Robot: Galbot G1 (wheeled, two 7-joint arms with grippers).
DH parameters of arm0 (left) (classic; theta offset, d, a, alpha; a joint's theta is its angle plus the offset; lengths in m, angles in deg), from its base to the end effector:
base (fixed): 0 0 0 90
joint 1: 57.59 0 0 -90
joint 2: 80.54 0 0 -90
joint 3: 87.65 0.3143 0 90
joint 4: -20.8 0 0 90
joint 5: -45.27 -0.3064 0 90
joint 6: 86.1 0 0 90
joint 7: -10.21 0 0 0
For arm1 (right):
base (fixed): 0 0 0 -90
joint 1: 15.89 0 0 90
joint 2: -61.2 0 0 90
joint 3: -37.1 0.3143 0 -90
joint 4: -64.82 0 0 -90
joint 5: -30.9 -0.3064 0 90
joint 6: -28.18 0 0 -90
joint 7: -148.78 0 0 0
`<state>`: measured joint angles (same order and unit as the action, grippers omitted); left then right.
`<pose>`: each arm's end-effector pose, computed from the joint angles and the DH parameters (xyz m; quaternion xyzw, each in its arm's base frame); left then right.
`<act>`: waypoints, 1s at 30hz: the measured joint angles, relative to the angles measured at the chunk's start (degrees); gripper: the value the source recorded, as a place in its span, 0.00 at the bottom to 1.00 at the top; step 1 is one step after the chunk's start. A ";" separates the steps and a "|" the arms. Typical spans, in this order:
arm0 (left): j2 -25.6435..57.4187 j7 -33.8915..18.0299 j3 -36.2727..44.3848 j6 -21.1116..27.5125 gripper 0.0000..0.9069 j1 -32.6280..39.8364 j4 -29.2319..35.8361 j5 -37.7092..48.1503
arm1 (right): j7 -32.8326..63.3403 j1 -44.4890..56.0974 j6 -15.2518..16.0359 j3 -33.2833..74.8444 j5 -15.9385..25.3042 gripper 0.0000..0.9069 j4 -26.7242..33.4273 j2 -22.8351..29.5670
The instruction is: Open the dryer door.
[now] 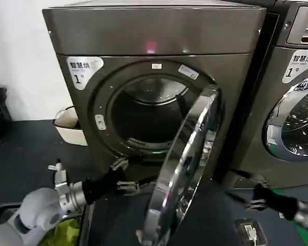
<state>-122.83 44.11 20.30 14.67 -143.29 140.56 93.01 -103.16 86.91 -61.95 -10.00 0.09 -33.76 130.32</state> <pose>0.2651 0.0648 -0.1503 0.5581 0.8298 -0.0005 0.0055 0.1771 -0.2884 -0.2222 -0.3112 0.9428 -0.0538 0.1068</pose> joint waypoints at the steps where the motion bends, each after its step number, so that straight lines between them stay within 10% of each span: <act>1: -0.30 0.41 0.59 -0.04 1.00 0.23 0.16 -0.42 | 2.35 0.55 -0.36 1.68 -0.71 1.00 -0.49 0.71; 18: -4.55 -0.54 15.37 -0.11 1.00 9.92 -2.34 -1.26 | 50.17 5.21 2.86 17.56 -1.23 1.00 -13.32 4.46; 30: -12.18 -1.51 28.67 -0.87 1.00 21.00 -9.78 -2.03 | 59.19 9.83 6.81 28.96 3.63 1.00 -13.01 3.45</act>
<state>-135.01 42.59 48.96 13.81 -122.29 130.77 90.98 -43.97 96.74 -55.14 18.96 3.72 -46.77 133.77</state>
